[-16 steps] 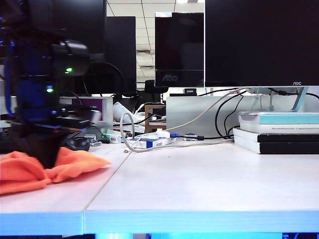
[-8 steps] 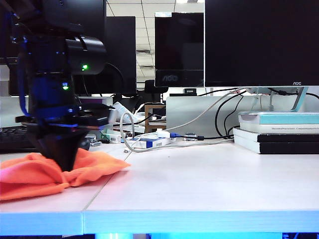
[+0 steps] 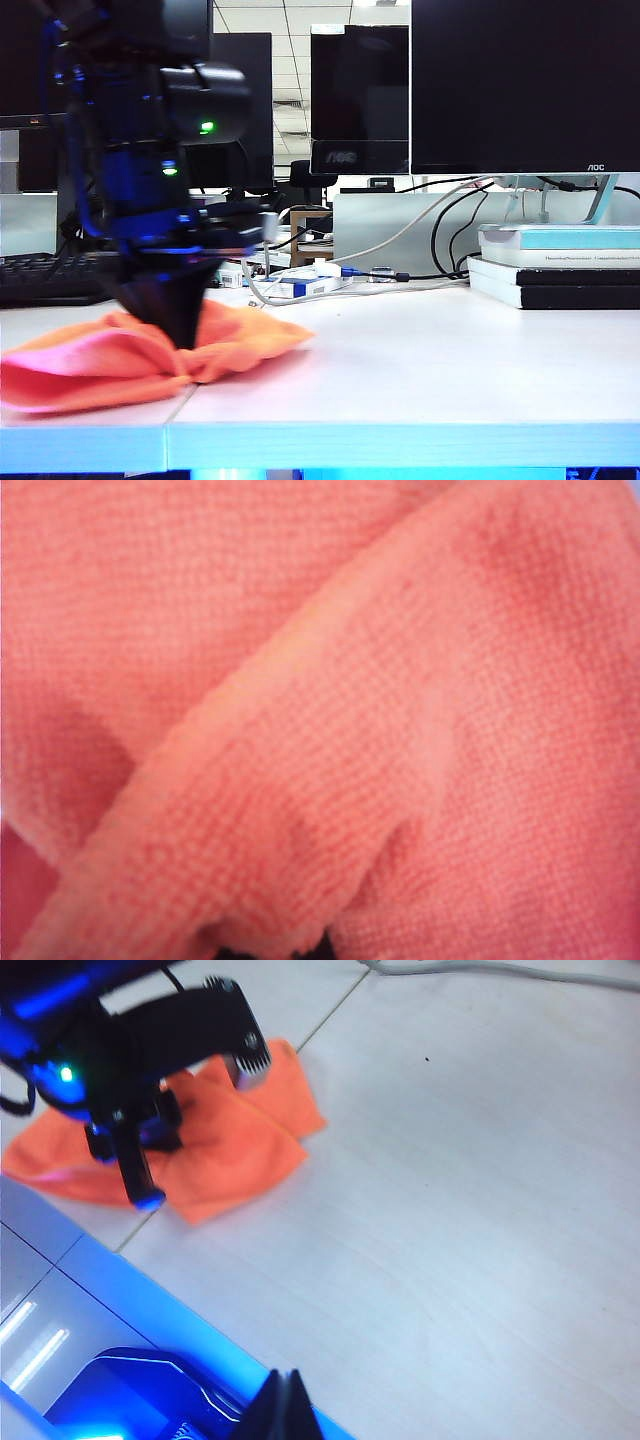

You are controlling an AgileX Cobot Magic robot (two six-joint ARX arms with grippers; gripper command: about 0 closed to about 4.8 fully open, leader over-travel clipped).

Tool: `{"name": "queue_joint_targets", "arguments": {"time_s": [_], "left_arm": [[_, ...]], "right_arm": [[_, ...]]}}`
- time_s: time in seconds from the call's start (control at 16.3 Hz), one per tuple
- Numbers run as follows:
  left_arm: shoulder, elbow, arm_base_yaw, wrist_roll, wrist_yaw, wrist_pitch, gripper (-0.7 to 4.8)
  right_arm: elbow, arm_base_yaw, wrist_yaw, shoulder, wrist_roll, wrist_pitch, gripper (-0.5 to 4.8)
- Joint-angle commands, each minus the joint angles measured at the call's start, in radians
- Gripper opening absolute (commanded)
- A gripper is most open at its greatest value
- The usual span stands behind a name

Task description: Wipe the table from left to right using the rag.

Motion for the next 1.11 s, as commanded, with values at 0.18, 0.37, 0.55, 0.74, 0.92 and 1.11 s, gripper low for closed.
{"name": "queue_joint_targets", "arguments": {"time_s": [0.18,0.37,0.55,0.74,0.92,1.11], "left_arm": [[0.132,0.087,-0.061,-0.013,0.105,-0.065,-0.06],[0.186,0.184,-0.097,-0.013,0.109,-0.081,-0.06],[0.216,0.248,-0.127,-0.014,0.112,-0.081,-0.06],[0.26,0.309,-0.159,-0.013,0.116,-0.096,-0.06],[0.307,0.367,-0.19,-0.013,0.116,-0.114,-0.06],[0.335,0.42,-0.218,-0.013,0.134,-0.111,-0.06]], "right_arm": [[0.008,0.001,0.004,-0.005,0.019,-0.027,-0.05],[0.008,0.001,0.012,-0.011,0.019,-0.065,-0.05],[0.008,0.0,0.057,-0.027,0.019,-0.103,-0.05],[0.008,-0.002,0.1,-0.061,0.023,-0.115,-0.05],[0.008,-0.005,0.132,-0.086,0.033,-0.155,-0.05],[0.008,-0.016,0.133,-0.095,0.074,-0.177,-0.05]]}}
